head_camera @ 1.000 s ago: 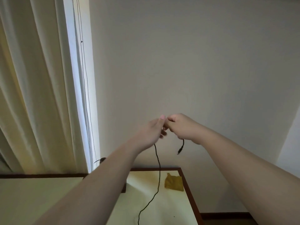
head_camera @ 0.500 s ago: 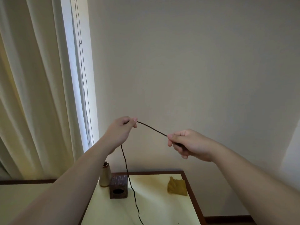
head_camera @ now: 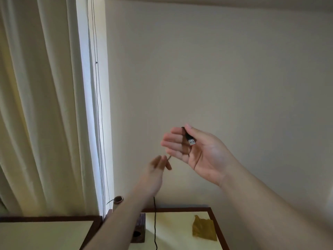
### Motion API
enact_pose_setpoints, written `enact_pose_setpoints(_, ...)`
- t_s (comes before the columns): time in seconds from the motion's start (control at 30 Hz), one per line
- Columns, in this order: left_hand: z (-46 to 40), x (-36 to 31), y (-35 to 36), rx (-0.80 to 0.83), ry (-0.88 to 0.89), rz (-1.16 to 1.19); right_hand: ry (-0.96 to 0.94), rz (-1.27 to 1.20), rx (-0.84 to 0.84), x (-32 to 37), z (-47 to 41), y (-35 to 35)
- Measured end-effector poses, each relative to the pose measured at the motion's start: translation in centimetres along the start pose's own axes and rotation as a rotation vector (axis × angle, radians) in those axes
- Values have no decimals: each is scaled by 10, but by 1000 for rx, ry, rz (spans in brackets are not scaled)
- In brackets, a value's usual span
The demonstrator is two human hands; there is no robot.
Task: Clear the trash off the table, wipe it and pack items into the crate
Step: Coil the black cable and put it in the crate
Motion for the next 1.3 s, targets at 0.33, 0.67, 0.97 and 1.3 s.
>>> enact_pose_setpoints(0.33, 101, 49, 38, 123, -69, -13, -211, 24, -317, 14, -43, -56)
enact_pose_setpoints(0.67, 89, -87, -45, 33, 186, -179, -18, 240, -477, -66, -23, -92)
enact_pose_setpoints(0.97, -26, -109, -49, 90, 162, -294, 122, 180, -305, -109, 21, -40)
enact_pose_setpoints(1.3, -45, -3, -1, 236, -128, -65, -38, -95, -279, -56, 31, -22)
Point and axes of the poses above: each hand's wrist, its own z-axis away from the middle knuckle, its own y-axis out of the palm, x = y × z, the point moved 7 cm from there along -z, towards the middle knuckle, and after that the axes turned 2 degrees about -z, right-handed, at the moved point
